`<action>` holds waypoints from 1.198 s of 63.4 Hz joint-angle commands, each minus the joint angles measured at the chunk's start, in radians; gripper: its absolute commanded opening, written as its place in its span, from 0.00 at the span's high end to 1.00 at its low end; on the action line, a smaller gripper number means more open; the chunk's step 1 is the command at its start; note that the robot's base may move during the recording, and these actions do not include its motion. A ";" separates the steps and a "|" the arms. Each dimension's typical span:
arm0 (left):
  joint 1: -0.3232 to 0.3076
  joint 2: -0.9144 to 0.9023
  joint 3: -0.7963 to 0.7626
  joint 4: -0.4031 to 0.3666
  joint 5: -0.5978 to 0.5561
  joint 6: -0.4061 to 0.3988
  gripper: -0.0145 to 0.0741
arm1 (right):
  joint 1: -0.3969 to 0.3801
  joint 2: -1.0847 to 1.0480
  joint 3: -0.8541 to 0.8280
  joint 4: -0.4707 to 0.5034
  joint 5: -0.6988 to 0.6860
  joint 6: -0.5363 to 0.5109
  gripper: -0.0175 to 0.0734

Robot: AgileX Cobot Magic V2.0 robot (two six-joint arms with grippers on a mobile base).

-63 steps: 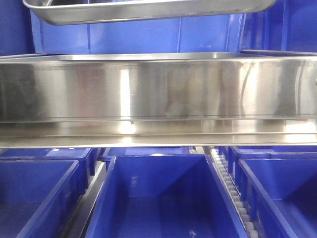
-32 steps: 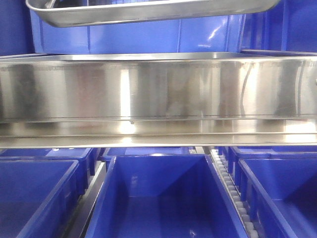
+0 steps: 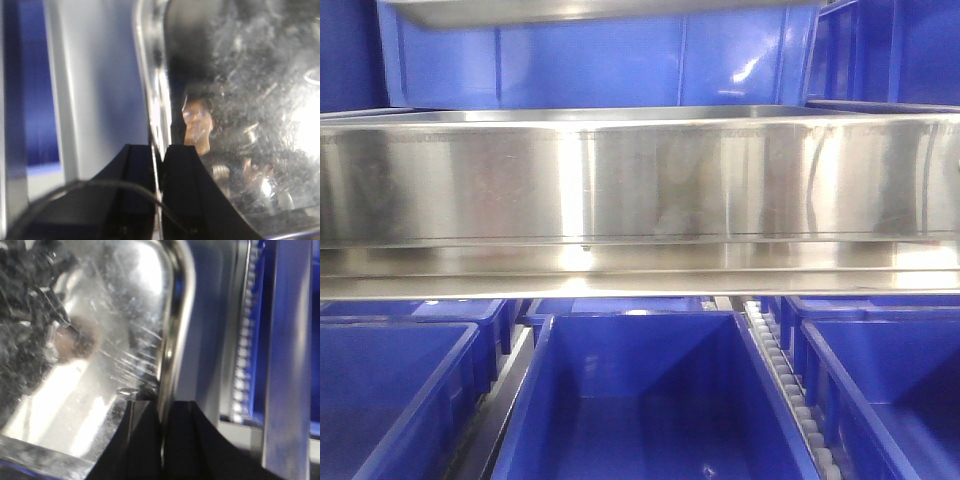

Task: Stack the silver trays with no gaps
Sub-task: 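Carry the held tray above the larger silver tray on the shelf, then lower the tray into the larger silver tray and open both grippers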

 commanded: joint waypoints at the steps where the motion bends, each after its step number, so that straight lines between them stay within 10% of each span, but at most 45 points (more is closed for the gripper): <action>1: 0.037 -0.002 -0.054 0.036 -0.051 0.027 0.89 | -0.034 0.012 -0.062 -0.036 -0.052 -0.019 0.75; 33: 0.090 0.134 -0.058 0.018 -0.046 0.060 0.83 | -0.048 0.188 -0.068 -0.035 -0.081 -0.022 0.72; 55: 0.090 0.137 -0.062 0.016 -0.025 0.084 0.27 | -0.048 0.186 -0.068 -0.038 -0.071 -0.022 0.11; 76: 0.046 0.022 -0.079 0.029 0.003 0.114 0.25 | -0.033 0.083 -0.068 -0.043 -0.047 -0.027 0.36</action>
